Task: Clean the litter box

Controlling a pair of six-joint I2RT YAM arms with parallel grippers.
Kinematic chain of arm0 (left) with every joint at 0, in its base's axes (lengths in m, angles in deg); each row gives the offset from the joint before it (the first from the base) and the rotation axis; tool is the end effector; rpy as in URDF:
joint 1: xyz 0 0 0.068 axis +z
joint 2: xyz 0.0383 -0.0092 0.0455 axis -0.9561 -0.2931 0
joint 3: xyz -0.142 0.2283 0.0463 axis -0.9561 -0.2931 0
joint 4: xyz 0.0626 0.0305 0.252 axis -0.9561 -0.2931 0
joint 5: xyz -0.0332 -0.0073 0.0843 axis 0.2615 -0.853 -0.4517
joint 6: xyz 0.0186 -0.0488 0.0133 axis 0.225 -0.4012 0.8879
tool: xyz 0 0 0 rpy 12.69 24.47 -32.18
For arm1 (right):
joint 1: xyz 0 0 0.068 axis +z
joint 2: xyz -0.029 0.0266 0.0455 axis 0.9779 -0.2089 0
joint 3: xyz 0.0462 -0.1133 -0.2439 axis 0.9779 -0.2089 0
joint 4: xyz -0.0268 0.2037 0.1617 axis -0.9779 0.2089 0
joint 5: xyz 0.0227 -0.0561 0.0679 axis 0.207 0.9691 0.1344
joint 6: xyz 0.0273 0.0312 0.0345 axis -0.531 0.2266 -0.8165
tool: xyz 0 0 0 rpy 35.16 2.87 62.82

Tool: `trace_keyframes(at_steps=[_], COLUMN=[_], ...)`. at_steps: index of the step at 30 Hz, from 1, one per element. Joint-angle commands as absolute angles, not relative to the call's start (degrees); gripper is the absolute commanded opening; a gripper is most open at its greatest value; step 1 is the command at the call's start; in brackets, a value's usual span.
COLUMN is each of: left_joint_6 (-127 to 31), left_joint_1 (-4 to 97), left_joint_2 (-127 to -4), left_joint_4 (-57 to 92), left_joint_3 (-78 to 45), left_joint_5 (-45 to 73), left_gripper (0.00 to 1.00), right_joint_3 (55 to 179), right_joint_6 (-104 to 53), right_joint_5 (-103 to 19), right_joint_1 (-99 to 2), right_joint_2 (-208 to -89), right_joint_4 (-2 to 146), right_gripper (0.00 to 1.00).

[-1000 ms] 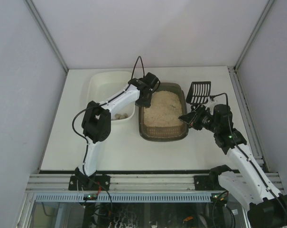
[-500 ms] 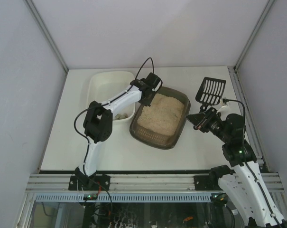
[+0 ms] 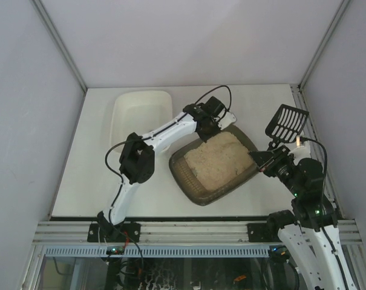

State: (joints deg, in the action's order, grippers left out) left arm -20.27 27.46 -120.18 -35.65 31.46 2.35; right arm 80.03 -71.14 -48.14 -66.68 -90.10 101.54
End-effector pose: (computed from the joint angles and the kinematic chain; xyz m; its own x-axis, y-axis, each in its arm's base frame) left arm 0.3485 -0.3517 0.2354 -0.3936 0.8028 -0.4478 0.8382 0.5134 0.1837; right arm 0.0970 0.0278 0.3144 -0.4720 0.6943 -0.5432 -0.0636 0.5878 0.8065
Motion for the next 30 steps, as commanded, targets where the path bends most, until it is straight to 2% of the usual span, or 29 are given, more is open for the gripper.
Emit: trace_keyframes(at_steps=[1,8,16,28,30], left_joint_6=[-3.25,16.4,31.11,36.03,33.15], left_joint_1=[24.88,24.22,23.05,20.32,20.22], left_joint_2=[-116.64,-118.8,-121.68,-123.67,-123.79], left_joint_4=[-37.49,-42.02,-44.06,-34.82,-30.72], left_joint_3=[36.76,38.23,39.49,41.81,41.77], left_joint_5=[18.64,24.74,26.48,24.45,23.38], left_gripper=[0.0,0.0,0.0,0.01,0.34], right_joint_3=[83.57,85.02,85.41,85.75,85.84], right_joint_6=[-69.3,-69.04,-69.28,-68.9,-68.8], right_joint_5=[-43.47,-37.34,-32.37,-29.72,-29.65], right_joint_1=[-66.96,-66.96,-66.96,-66.91,-66.96], right_joint_2=[-87.02,-80.61,-75.07,-74.55,-74.36], right_joint_4=[104.17,111.13,117.08,118.36,118.45], right_gripper=[0.0,0.0,0.0,0.0,0.0])
